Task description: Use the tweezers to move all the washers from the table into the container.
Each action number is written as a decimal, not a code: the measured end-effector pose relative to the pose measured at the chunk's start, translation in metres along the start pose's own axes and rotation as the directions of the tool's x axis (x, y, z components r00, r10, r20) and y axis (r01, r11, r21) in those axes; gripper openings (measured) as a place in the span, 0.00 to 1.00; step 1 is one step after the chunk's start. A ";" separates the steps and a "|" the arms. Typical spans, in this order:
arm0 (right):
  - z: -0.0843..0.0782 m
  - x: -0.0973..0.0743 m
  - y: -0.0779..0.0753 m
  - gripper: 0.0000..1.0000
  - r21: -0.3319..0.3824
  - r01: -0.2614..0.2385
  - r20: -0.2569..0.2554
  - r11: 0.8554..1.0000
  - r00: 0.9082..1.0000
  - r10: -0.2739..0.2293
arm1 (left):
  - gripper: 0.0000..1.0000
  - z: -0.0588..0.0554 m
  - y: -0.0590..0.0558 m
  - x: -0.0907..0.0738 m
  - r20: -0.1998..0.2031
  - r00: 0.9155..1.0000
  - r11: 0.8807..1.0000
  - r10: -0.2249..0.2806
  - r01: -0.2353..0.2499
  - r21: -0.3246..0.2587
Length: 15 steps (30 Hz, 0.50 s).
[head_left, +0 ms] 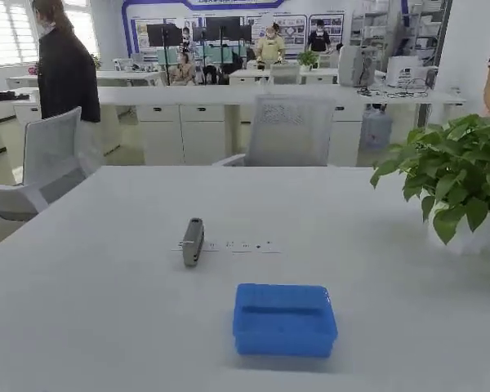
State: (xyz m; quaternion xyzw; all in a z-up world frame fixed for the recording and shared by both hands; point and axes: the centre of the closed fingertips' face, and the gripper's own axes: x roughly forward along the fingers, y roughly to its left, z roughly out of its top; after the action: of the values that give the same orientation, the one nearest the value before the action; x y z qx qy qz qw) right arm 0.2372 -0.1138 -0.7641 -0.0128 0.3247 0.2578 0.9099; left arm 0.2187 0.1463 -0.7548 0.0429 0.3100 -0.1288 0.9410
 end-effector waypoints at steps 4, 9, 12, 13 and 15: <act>0.000 0.000 -0.001 0.90 0.002 0.002 0.004 1.000 1.000 -0.002 | 0.99 0.002 0.000 0.000 0.006 1.000 1.000 -0.002 0.002 -0.004; 0.001 -0.001 -0.001 0.90 0.008 0.001 0.007 1.000 1.000 -0.001 | 0.99 0.001 -0.001 0.001 0.002 1.000 1.000 -0.006 0.006 -0.003; 0.000 -0.001 -0.001 0.90 0.006 0.000 0.005 1.000 1.000 0.000 | 0.99 -0.001 -0.002 0.001 -0.002 1.000 1.000 -0.008 0.008 -0.004; 0.000 -0.001 -0.001 0.90 0.006 0.000 0.006 1.000 1.000 0.000 | 0.99 -0.001 -0.002 0.001 -0.003 1.000 1.000 -0.008 0.008 -0.004; 0.000 0.000 -0.001 0.90 0.006 0.000 0.005 1.000 1.000 0.000 | 0.99 -0.001 -0.002 0.001 -0.004 1.000 1.000 -0.009 0.009 -0.004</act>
State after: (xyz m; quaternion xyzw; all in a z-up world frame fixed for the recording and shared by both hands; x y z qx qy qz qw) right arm 0.2375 -0.1147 -0.7638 -0.0096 0.3232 0.2568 0.9108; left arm 0.2181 0.1440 -0.7565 0.0400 0.3125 -0.1324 0.9398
